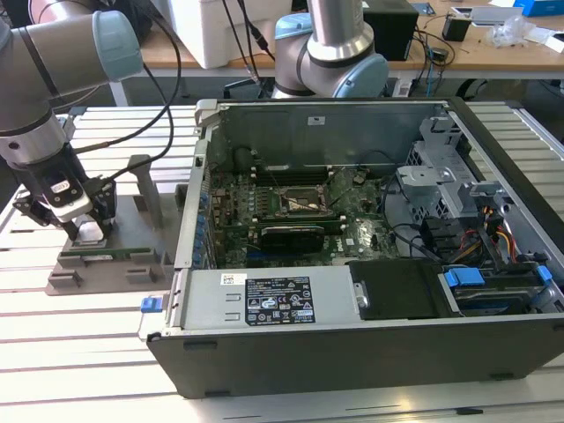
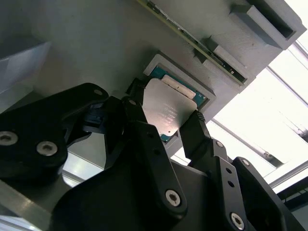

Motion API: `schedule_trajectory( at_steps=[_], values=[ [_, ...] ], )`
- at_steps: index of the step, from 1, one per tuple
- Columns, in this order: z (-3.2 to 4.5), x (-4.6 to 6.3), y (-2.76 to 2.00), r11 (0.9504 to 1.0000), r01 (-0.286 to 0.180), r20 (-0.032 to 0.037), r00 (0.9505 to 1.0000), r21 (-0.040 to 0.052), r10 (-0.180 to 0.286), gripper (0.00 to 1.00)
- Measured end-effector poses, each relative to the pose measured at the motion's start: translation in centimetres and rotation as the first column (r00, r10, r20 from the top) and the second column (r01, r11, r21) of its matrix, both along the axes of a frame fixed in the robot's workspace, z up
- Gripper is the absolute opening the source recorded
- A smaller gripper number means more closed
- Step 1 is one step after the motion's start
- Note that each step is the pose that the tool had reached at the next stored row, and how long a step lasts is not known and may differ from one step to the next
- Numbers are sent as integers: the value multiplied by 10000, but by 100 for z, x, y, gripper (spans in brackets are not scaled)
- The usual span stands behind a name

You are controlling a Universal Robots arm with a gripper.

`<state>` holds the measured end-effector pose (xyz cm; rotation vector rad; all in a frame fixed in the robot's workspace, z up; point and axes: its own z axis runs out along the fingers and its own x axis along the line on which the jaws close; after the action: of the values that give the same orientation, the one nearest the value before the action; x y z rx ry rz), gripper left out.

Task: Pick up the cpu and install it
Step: 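Pick up the cpu and move it towards the insertion slot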

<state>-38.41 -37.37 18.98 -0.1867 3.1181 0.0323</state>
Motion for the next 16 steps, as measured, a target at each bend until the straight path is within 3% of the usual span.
schedule_trajectory(
  at_steps=[9, 16],
  values=[
    [5, -2, 0, 10000, 0, 1, 10000, -6, 0, 55],
    [105, -2, 0, 10000, 1, -1, 10000, -7, -1, 55]
  ],
)
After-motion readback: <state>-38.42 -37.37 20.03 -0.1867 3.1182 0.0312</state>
